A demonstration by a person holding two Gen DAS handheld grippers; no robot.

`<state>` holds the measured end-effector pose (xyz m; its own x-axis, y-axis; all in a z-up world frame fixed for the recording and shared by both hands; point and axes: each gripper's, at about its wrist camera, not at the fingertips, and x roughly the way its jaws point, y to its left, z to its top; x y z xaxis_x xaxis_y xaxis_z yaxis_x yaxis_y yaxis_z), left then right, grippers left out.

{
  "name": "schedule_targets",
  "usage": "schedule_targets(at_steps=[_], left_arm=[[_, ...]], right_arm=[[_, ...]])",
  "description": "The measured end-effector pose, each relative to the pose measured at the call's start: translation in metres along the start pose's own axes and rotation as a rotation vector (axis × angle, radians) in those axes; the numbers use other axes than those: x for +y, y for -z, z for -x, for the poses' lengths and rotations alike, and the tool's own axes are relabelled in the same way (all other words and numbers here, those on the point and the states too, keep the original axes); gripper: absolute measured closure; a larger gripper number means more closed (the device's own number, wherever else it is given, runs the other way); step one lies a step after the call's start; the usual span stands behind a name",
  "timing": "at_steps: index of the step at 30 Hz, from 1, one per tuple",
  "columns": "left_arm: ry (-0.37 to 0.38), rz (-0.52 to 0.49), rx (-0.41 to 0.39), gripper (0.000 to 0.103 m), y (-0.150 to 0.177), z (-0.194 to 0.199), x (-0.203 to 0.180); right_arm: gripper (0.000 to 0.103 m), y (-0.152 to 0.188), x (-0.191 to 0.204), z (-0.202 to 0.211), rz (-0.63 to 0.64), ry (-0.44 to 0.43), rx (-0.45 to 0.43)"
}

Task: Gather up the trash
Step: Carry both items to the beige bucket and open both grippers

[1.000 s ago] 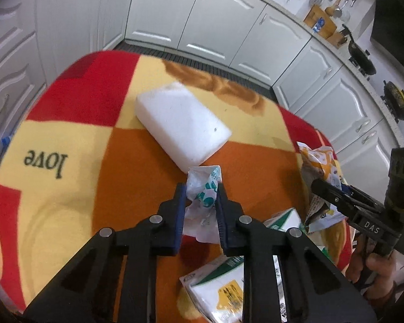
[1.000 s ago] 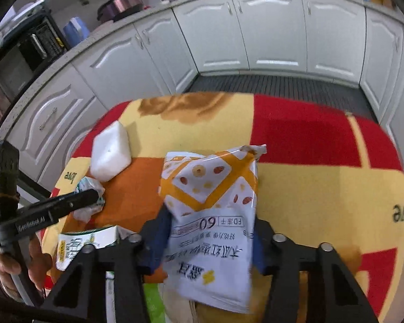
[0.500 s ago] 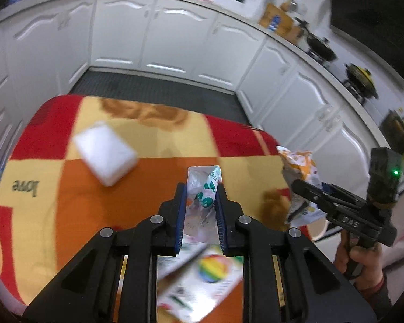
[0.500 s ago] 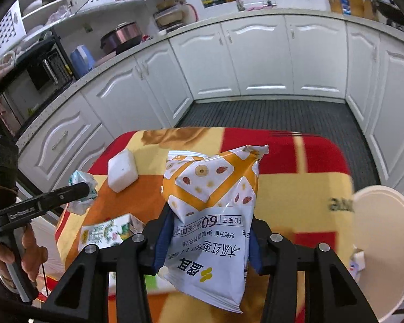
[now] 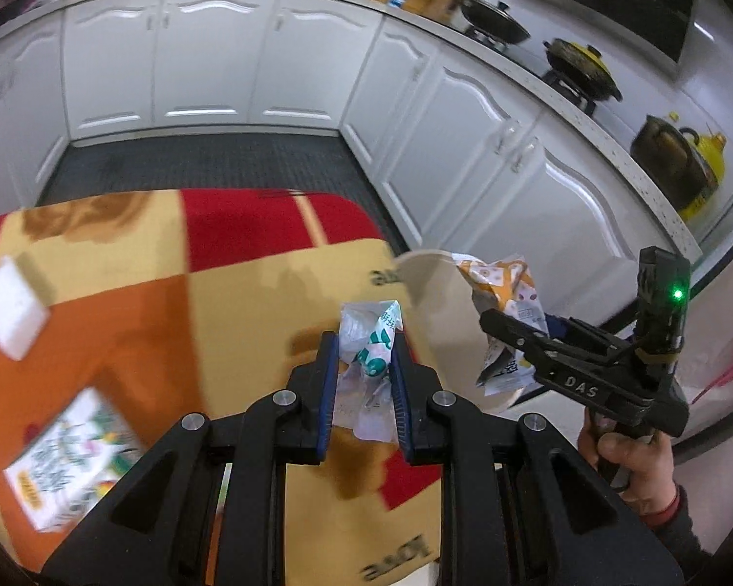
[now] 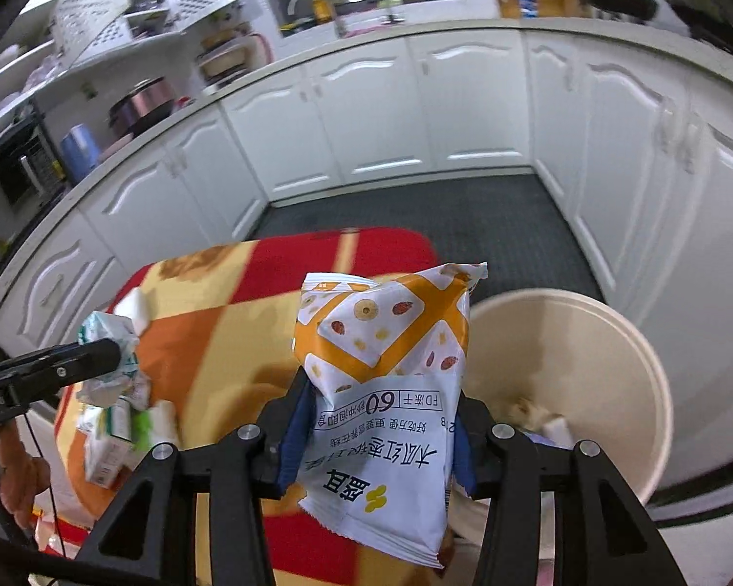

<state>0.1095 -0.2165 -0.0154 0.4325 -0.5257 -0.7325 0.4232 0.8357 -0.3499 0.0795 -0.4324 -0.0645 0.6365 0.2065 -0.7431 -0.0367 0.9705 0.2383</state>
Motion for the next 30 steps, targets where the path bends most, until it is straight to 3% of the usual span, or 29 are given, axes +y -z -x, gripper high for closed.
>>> schedule_targets(at_steps=[7,17,19,21,23,30], left_arm=[[0.032,-0.032,0.038,0.085,-0.006,-0.047,-0.047],[0.076,0.011,0.085,0.084,-0.003,-0.100,-0.058],[0.090,0.030,0.083,0.079,-0.004,-0.106,-0.058],[0.108,0.046,0.085,0.052,-0.005,-0.110,-0.058],[0.129,0.068,0.079,0.040,-0.004,-0.112,-0.057],[0.114,0.069,0.083,0.040,-0.003,-0.108,-0.055]], right_arm=[[0.053,0.009,-0.046,0.002,-0.057,0.079,0.012],[0.047,0.022,-0.089,-0.008,-0.116,0.149,0.044],[0.043,0.023,-0.095,-0.011,-0.126,0.166,0.043],[0.033,0.023,-0.100,-0.013,-0.131,0.194,0.042],[0.030,0.023,-0.103,-0.015,-0.129,0.221,0.047],[0.028,0.027,-0.108,-0.019,-0.163,0.225,0.064]])
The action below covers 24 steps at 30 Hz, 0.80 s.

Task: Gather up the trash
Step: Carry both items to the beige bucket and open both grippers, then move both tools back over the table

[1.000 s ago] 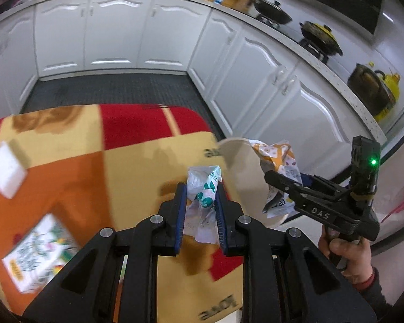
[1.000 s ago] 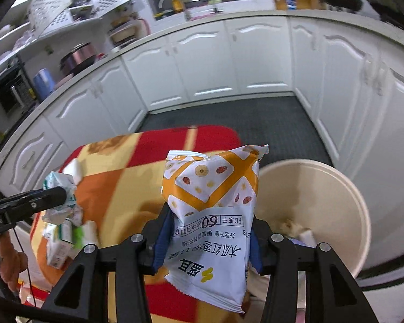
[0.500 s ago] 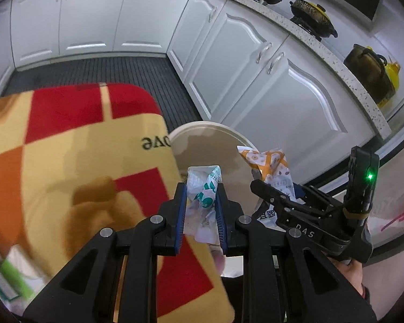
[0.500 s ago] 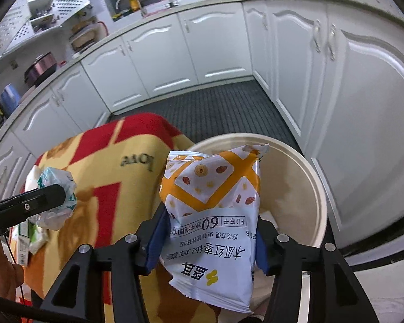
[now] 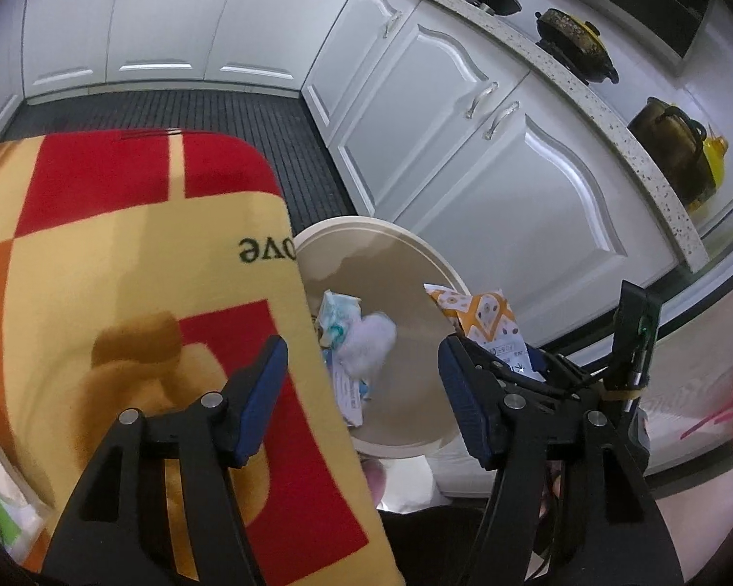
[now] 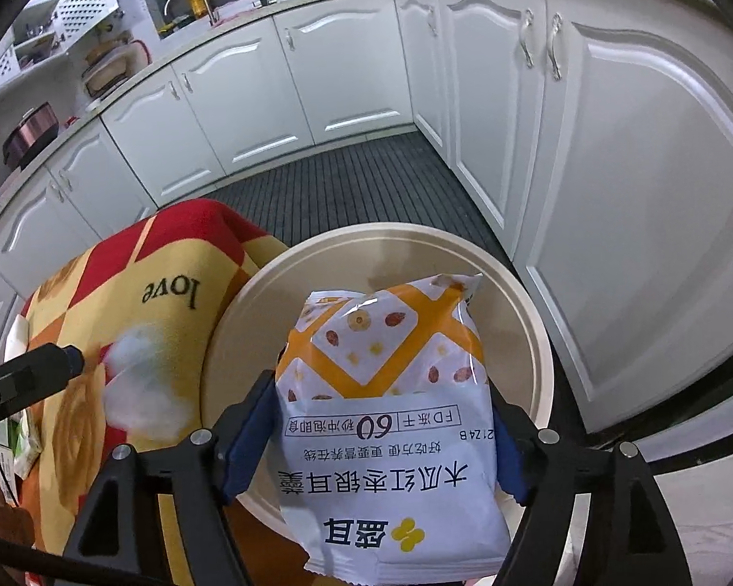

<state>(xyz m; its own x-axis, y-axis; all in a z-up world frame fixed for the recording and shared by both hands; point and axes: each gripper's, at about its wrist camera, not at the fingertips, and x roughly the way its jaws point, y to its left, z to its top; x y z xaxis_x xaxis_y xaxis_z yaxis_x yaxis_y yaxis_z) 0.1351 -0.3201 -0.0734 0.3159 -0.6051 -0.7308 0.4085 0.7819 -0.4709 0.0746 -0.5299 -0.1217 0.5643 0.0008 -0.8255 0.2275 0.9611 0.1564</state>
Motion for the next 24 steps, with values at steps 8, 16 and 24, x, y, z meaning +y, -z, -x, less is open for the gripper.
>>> schedule_targets(at_steps=[8,16,24], left_arm=[[-0.025,0.003,-0.013,0.040,0.005,0.012,0.004],[-0.061,-0.025,-0.040,0.040,0.010,0.023,0.004],[-0.115,-0.031,-0.059,0.040,0.016,0.029,0.009]], right_arm=[[0.025,-0.001,0.000,0.000,-0.021,-0.010,-0.001],[0.021,-0.001,-0.001,0.004,-0.044,-0.036,-0.021],[0.021,0.002,0.005,0.012,-0.032,-0.043,-0.020]])
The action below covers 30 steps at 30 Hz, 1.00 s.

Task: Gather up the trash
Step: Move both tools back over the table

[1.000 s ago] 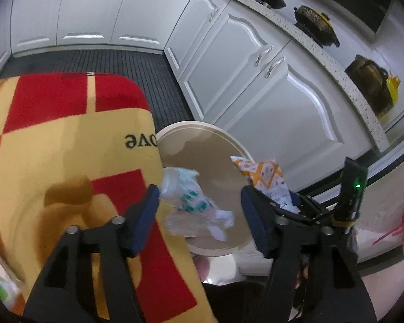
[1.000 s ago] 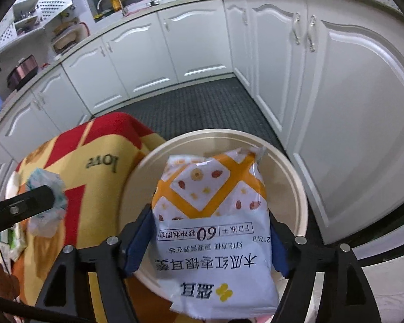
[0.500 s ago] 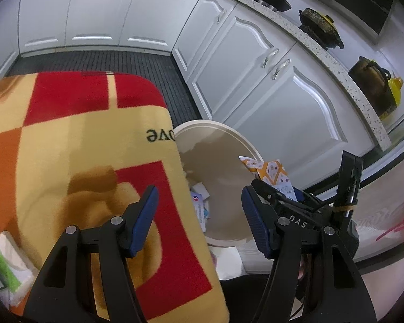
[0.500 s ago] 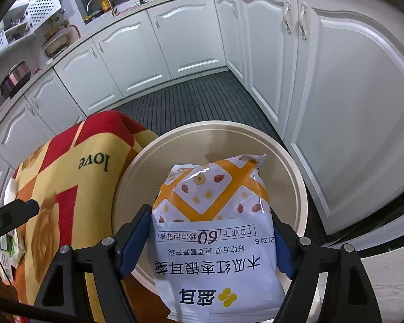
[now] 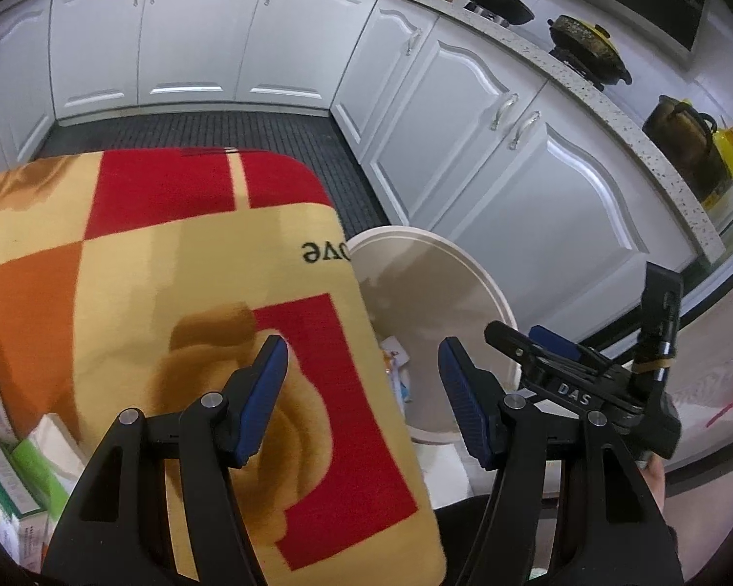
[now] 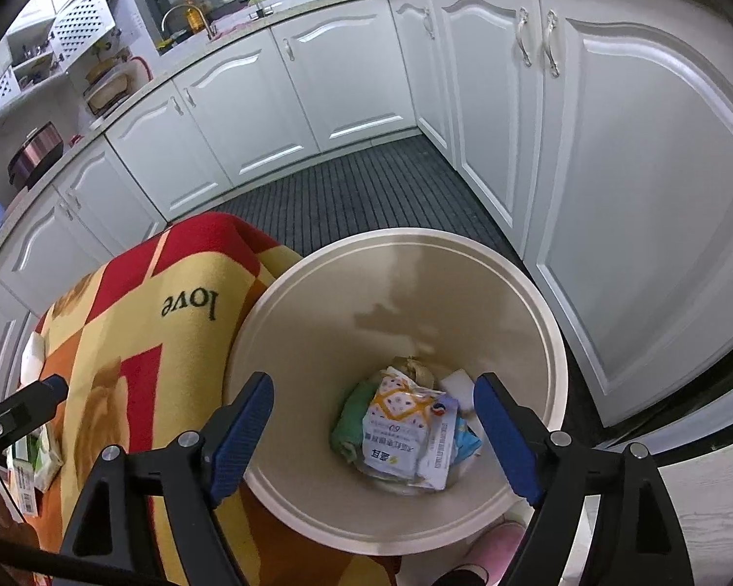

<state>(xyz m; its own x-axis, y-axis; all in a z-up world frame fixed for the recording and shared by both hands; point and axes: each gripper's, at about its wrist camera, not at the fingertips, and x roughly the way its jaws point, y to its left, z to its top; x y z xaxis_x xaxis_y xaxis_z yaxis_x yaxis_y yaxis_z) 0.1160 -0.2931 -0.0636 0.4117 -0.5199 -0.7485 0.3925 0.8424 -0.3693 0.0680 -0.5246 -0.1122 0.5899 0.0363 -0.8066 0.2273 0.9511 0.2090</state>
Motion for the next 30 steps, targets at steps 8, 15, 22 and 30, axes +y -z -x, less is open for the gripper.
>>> schedule_targets(at_steps=[8,15,22,30], left_arm=[[-0.065,-0.013,-0.020,0.040,0.005,0.013,0.009],[-0.135,-0.003,-0.046,0.040,0.007,0.034,0.030],[-0.207,0.036,-0.056,0.040,0.005,0.068,0.075],[-0.268,0.152,-0.075,0.040,0.003,0.120,0.152]], right_arm=[[0.021,0.007,0.020,0.010,0.039,-0.017,0.014],[0.021,0.009,0.054,0.019,0.090,-0.053,0.010],[0.021,0.013,0.104,0.025,0.159,-0.134,0.011],[0.021,0.025,0.167,0.018,0.250,-0.228,0.058]])
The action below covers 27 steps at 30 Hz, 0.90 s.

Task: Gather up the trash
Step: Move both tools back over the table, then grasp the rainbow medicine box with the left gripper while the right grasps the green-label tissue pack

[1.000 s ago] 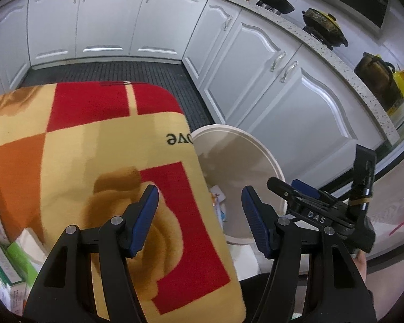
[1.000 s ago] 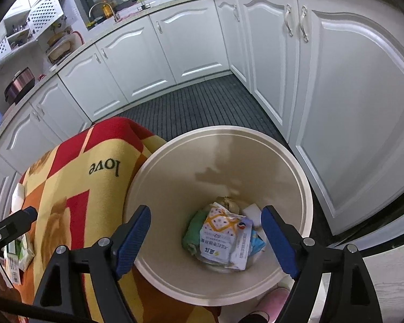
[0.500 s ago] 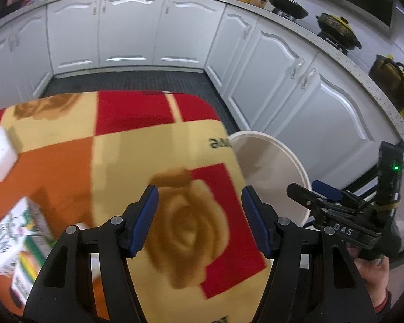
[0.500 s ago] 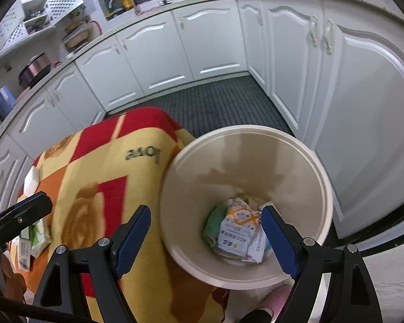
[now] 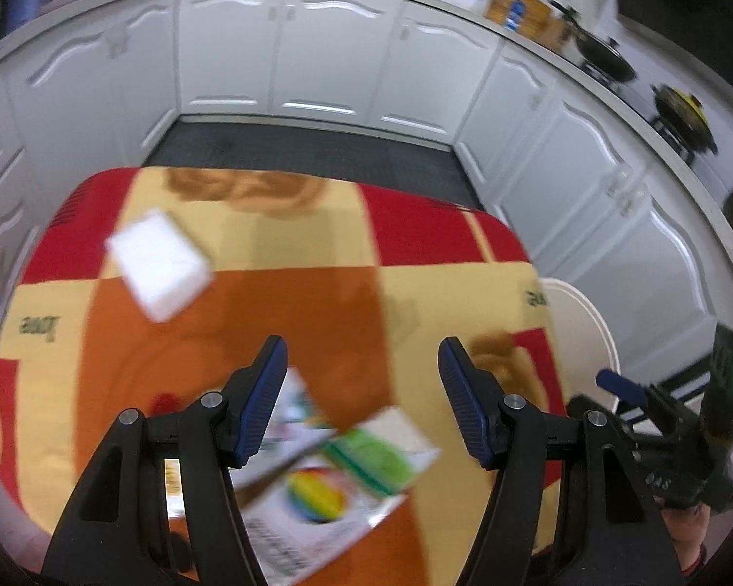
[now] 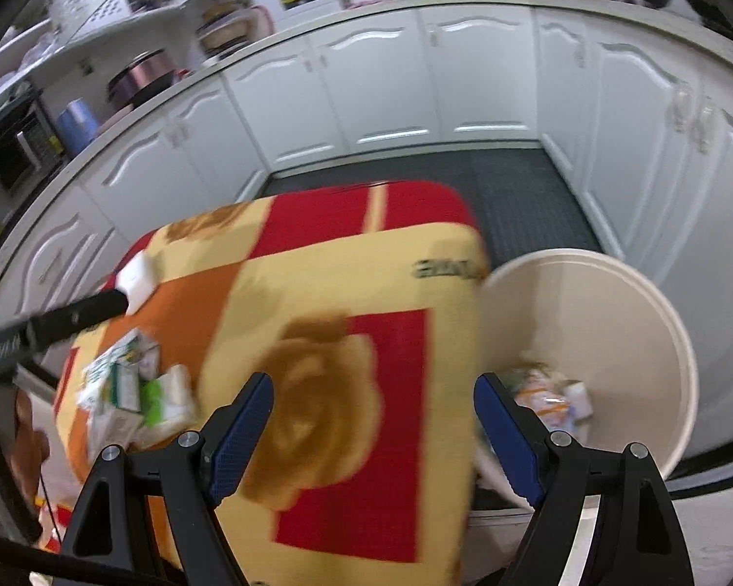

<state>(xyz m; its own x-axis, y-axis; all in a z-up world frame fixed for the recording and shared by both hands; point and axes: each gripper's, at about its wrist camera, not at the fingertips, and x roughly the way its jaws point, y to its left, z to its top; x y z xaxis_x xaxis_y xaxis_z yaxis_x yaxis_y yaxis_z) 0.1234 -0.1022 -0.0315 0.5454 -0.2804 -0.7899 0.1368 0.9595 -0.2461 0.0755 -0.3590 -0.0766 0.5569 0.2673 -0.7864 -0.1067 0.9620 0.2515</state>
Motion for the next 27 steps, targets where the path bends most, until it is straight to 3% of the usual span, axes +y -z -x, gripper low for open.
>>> schedule_targets(at_steps=[5,9,16,21,24,27], left_arm=[[-0.063,0.009,0.020,0.040,0.013,0.013,0.047],[-0.054,-0.018,0.068,0.040,0.036,0.020,0.063],[0.059,-0.152,0.117,0.038,0.074,0.033,0.046],[0.022,-0.267,0.145,0.034,0.095,0.018,0.025],[-0.016,-0.265,0.155,0.034,0.097,-0.001,0.024],[0.002,-0.229,0.156,0.034,0.090,-0.015,0.027]], right_arm=[[0.021,0.008,0.039,-0.014,0.066,-0.068,0.048],[0.021,0.015,0.065,-0.023,0.133,-0.093,0.079],[0.021,0.016,0.078,-0.037,0.155,-0.098,0.107],[0.021,0.017,0.073,-0.038,0.131,-0.090,0.113],[0.021,0.019,0.070,-0.036,0.124,-0.087,0.115],[0.021,0.020,0.067,-0.034,0.116,-0.088,0.117]])
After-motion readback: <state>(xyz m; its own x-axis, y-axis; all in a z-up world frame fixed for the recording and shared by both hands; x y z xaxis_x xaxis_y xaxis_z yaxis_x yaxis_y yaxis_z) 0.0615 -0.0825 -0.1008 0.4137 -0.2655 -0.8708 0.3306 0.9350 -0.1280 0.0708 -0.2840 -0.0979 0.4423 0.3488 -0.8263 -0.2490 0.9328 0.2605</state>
